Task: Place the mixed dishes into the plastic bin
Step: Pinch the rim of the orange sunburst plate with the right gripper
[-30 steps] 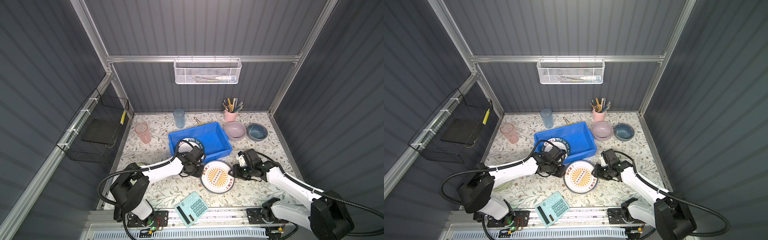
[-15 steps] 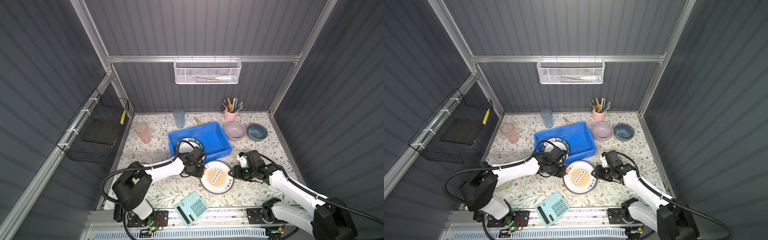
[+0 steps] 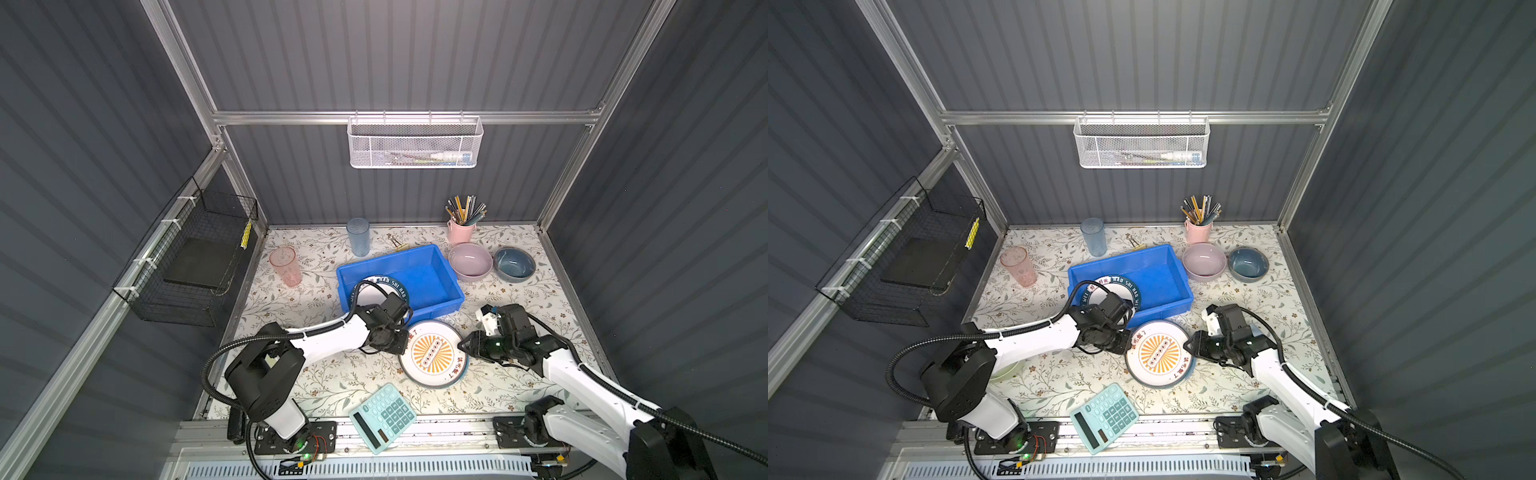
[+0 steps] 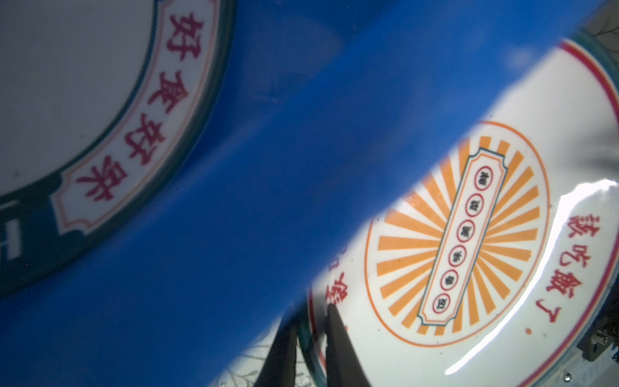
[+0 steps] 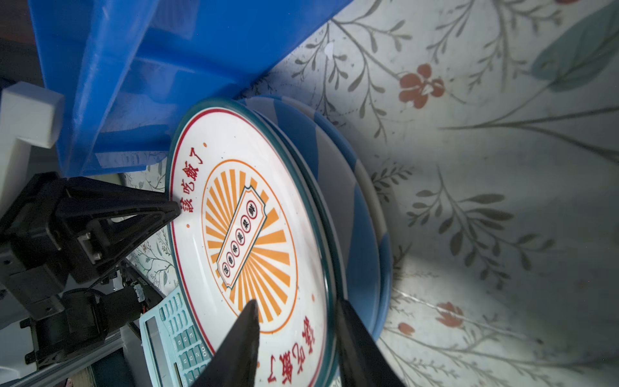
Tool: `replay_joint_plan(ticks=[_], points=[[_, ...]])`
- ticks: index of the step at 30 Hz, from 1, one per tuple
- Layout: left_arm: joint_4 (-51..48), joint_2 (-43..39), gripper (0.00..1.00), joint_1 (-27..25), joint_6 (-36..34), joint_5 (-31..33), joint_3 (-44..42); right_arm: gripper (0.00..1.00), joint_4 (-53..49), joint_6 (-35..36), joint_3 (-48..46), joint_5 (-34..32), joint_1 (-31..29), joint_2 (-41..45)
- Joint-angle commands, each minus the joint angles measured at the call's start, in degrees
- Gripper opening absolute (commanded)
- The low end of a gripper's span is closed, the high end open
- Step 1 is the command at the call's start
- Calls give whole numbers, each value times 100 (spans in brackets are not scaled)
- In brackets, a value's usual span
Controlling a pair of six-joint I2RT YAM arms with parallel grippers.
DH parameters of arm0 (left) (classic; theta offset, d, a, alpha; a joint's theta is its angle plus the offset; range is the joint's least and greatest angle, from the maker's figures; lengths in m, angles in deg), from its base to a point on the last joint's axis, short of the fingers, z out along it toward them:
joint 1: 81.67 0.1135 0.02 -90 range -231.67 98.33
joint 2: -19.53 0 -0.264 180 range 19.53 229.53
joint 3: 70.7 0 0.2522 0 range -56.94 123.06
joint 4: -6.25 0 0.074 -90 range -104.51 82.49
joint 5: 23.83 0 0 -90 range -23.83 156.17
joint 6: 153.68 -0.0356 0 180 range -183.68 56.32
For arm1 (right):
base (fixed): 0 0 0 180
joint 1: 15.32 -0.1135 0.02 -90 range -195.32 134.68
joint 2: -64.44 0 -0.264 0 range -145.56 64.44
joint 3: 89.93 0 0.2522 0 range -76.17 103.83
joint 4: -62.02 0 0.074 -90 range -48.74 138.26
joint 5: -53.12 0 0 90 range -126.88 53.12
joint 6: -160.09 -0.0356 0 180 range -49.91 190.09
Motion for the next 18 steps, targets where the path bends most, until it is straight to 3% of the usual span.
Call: replay_joint_plan(ticks=[1, 11, 18], points=[[79, 300, 16, -75, -60, -155, -100, 38, 776, 9, -93, 833, -72, 119], [107, 330, 16, -84, -44, -182, -33, 36, 1040, -19, -162, 1257, -64, 206], [124, 410, 16, -93, -44, -215, 26, 35, 923, 66, -120, 1164, -75, 137]])
